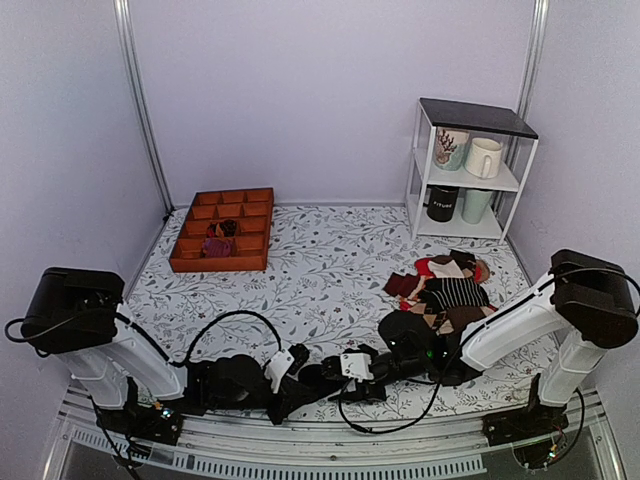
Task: Roll the socks
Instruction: Roll the sock at the center of the board.
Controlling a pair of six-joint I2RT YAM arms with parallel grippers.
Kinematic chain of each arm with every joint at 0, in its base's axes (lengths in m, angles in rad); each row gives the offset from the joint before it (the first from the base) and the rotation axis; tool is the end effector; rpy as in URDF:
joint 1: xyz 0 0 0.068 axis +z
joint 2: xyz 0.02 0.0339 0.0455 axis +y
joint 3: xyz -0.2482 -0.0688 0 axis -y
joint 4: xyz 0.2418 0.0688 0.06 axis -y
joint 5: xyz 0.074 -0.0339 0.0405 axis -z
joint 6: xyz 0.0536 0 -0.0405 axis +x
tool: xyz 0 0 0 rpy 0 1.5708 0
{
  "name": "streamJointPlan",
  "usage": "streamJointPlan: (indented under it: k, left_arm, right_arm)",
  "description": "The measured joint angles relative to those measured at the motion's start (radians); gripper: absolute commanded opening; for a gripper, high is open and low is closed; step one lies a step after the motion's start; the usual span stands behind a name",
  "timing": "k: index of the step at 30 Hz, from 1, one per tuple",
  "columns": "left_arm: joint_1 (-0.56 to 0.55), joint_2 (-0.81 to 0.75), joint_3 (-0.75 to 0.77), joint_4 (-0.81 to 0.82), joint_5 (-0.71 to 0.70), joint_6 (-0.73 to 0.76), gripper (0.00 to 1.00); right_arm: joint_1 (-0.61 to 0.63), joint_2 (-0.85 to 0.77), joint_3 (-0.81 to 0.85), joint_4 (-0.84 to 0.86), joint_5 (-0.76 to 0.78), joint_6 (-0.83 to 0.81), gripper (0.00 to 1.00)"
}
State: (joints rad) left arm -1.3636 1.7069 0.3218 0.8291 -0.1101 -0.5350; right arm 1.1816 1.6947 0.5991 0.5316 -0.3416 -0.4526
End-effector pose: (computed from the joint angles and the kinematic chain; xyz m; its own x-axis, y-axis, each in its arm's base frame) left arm 0.0604 -0.2585 0.0657 -0.5795 0.2935 -0.7603 0.7649 0.5178 -0.3832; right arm 0.1048 0.3028 0.1057 0.2458 -0.4866 -0.8383 -0.9693 -0.1303 -0.2085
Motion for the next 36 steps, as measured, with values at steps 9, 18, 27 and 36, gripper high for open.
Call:
streamJointPlan:
  k: [9,18,27,36]
  left_arm:
    - [0.005,0.012,-0.004,0.025,0.016,-0.01,0.0]
    - [0.012,0.02,-0.013,0.054,0.034,-0.008,0.0]
    - [0.003,-0.099,-0.053,-0.048,-0.009,0.037,0.57]
    - [-0.087,-0.285,-0.08,-0.268,-0.277,0.251,0.55]
  right_arm:
    - [0.011,0.069,0.015,-0.001,0.039,-0.01,0.5]
    - [0.011,0.106,0.068,-0.046,0.059,0.005,0.2]
    - [0.004,0.134,0.212,-0.273,-0.003,0.083,0.17]
    - [-0.079,0.261,0.515,-0.708,-0.2,0.286,0.18]
